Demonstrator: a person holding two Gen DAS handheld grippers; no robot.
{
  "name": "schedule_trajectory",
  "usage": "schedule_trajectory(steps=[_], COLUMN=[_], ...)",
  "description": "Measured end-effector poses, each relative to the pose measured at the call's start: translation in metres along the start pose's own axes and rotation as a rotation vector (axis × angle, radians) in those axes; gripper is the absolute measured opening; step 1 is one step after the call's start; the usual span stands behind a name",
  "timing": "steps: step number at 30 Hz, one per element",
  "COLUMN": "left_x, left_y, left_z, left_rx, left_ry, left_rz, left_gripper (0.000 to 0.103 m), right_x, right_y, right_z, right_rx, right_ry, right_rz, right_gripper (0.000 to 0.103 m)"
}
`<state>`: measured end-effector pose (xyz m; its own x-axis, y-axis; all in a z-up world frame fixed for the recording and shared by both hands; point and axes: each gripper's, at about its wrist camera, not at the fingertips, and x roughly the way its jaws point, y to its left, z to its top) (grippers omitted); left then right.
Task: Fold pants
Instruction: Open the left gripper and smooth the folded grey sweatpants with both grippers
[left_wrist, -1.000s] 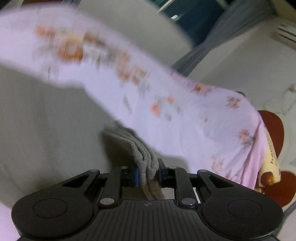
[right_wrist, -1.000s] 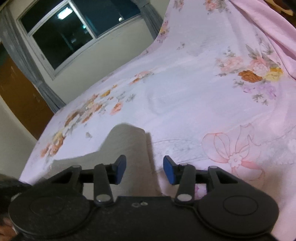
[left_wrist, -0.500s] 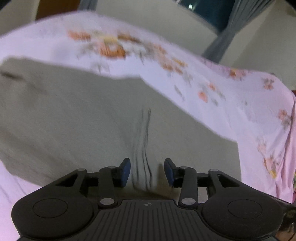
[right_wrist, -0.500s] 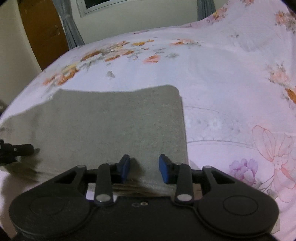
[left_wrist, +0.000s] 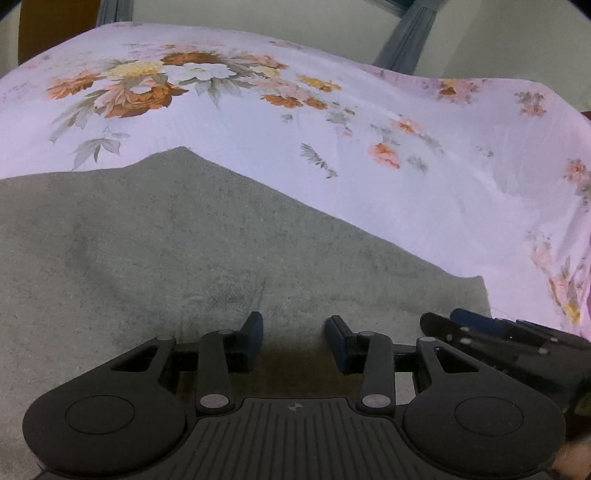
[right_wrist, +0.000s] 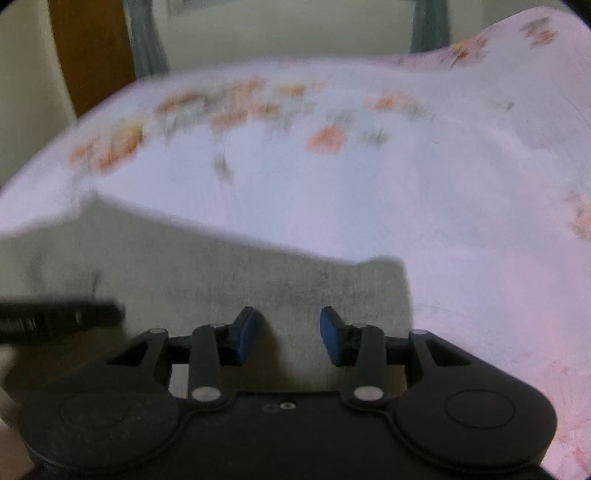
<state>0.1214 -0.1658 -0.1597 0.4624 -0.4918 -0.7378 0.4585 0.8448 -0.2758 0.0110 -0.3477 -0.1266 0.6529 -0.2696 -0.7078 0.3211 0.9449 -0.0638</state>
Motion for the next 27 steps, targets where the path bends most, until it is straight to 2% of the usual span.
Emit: schedule_trajectory(steps=[6,10,21,27], left_x=[-0.005,-0.015,-0.042,-0.054], left_y=[-0.009,-0.008,-0.008,-0.009], left_z=[-0.012,-0.023,-0.059,-0.068], left_rx=[0.083,0.087,0.115,0.131], left_ry=[-0.024,-0.024,-0.028,-0.035], left_rz=[0.021,0.017,-0.002,-0.001], left_gripper=[0.040,0.040,0.040,0.040], right_x=[-0.003,-0.012,-0.046,-0.056], right_y=[0.002,0.008,0.022,0.028], right_z=[-0.002,-0.008,-0.049,-0.053], right_rx=[-0.008,0.002,0.012,0.010], right_ry=[-0.007,-0.007,-0.024,-0.015], right_rz=[-0.013,-0.018,-0.006,-0.004], right_gripper=[0.041,0.041,0.041,0.041])
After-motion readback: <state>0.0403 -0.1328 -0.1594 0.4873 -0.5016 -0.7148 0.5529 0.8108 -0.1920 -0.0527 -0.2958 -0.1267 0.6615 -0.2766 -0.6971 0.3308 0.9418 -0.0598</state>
